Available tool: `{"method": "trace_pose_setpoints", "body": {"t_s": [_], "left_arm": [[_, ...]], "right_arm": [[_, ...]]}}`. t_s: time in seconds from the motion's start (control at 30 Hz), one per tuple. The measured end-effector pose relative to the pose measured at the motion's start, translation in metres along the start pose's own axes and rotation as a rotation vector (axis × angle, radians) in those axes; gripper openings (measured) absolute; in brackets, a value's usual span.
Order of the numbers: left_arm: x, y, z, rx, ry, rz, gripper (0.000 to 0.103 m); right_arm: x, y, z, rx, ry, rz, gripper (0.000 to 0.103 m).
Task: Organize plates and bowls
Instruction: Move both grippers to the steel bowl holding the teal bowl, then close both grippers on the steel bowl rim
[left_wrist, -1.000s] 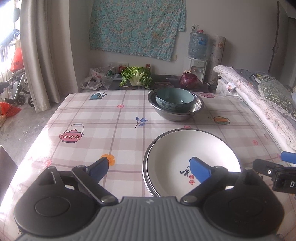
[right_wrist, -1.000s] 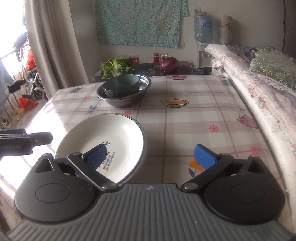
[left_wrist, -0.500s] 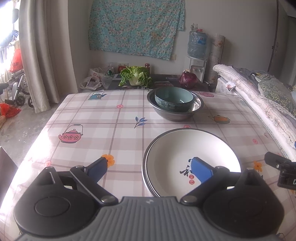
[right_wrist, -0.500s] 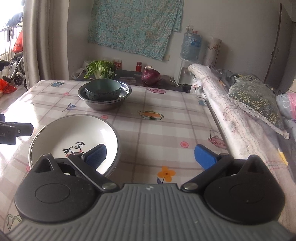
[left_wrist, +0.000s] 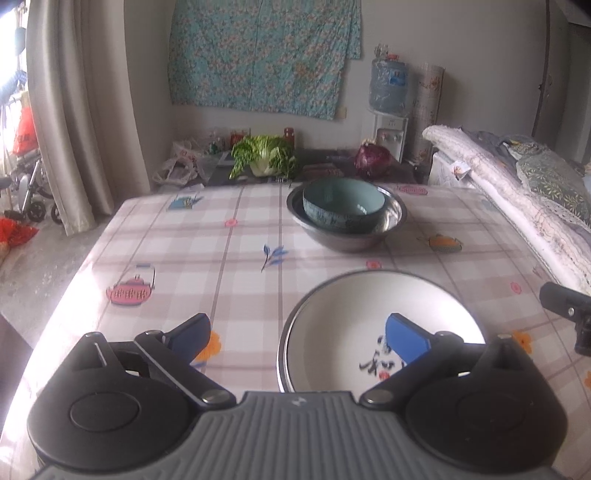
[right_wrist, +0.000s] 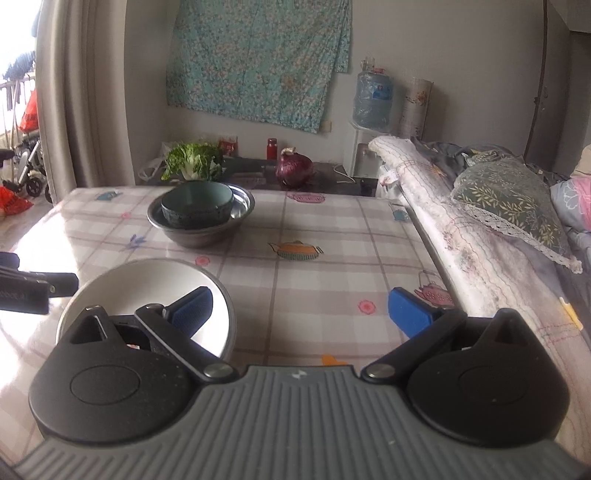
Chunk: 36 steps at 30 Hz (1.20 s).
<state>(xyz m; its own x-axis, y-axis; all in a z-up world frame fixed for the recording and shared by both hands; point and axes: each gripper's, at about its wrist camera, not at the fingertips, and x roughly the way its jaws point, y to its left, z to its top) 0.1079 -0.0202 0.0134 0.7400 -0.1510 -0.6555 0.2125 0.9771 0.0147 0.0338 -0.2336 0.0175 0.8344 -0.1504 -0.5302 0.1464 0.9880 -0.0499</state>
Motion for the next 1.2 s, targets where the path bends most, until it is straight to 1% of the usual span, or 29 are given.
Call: {"method": "trace_pose_setpoints", "body": {"t_s": [0.13, 0.2, 0.27, 0.5, 0.57, 0.73, 0.83, 0.9, 0.93, 0.97, 1.0, 1.03, 1.07, 1.1, 1.13, 1.17, 1.2], "left_arm": [[0.005, 0.001, 0.012, 0.010, -0.036, 0.032, 0.103], [0.009, 0.001, 0.019, 0.027, -0.045, 0.046, 0.103], [0.014, 0.004, 0.026, 0.024, -0.051, 0.050, 0.103], [0.036, 0.020, 0.049, -0.024, -0.061, 0.001, 0.103], [0.044, 0.024, 0.056, -0.028, -0.063, -0.016, 0.103], [0.069, 0.031, 0.074, -0.027, -0.061, -0.026, 0.103], [0.086, 0.032, 0.085, -0.031, -0.049, -0.055, 0.100], [0.099, 0.034, 0.092, -0.042, -0.039, -0.079, 0.097], [0.106, 0.034, 0.095, -0.047, -0.029, -0.088, 0.095], [0.113, 0.034, 0.098, -0.051, -0.018, -0.098, 0.088], [0.121, 0.033, 0.100, -0.055, -0.003, -0.107, 0.080], [0.129, 0.034, 0.103, -0.066, 0.017, -0.113, 0.074], [0.138, 0.036, 0.106, -0.086, 0.039, -0.121, 0.064], [0.146, 0.039, 0.108, -0.110, 0.058, -0.133, 0.059], [0.153, 0.041, 0.109, -0.134, 0.074, -0.143, 0.058], [0.160, 0.044, 0.111, -0.157, 0.087, -0.150, 0.054], [0.165, 0.047, 0.113, -0.178, 0.096, -0.157, 0.046]], "right_arm": [[0.013, -0.003, 0.016, 0.024, -0.014, 0.066, 0.102], [0.022, -0.004, 0.026, 0.037, -0.012, 0.091, 0.102], [0.032, -0.006, 0.035, 0.048, -0.015, 0.112, 0.102], [0.080, -0.010, 0.061, 0.065, 0.000, 0.173, 0.102], [0.095, -0.015, 0.068, 0.088, 0.015, 0.201, 0.102], [0.139, -0.035, 0.083, 0.194, 0.066, 0.270, 0.102], [0.168, -0.038, 0.089, 0.217, 0.101, 0.282, 0.101], [0.187, -0.036, 0.093, 0.223, 0.119, 0.292, 0.100], [0.196, -0.035, 0.095, 0.227, 0.129, 0.293, 0.098], [0.205, -0.034, 0.096, 0.229, 0.139, 0.294, 0.093], [0.215, -0.034, 0.097, 0.232, 0.153, 0.296, 0.089], [0.224, -0.033, 0.099, 0.238, 0.170, 0.300, 0.082], [0.233, -0.033, 0.101, 0.245, 0.187, 0.310, 0.075], [0.242, -0.032, 0.102, 0.252, 0.205, 0.322, 0.071], [0.250, -0.030, 0.102, 0.257, 0.221, 0.333, 0.065], [0.257, -0.028, 0.103, 0.260, 0.232, 0.341, 0.058], [0.263, -0.026, 0.104, 0.259, 0.242, 0.347, 0.055]]}}
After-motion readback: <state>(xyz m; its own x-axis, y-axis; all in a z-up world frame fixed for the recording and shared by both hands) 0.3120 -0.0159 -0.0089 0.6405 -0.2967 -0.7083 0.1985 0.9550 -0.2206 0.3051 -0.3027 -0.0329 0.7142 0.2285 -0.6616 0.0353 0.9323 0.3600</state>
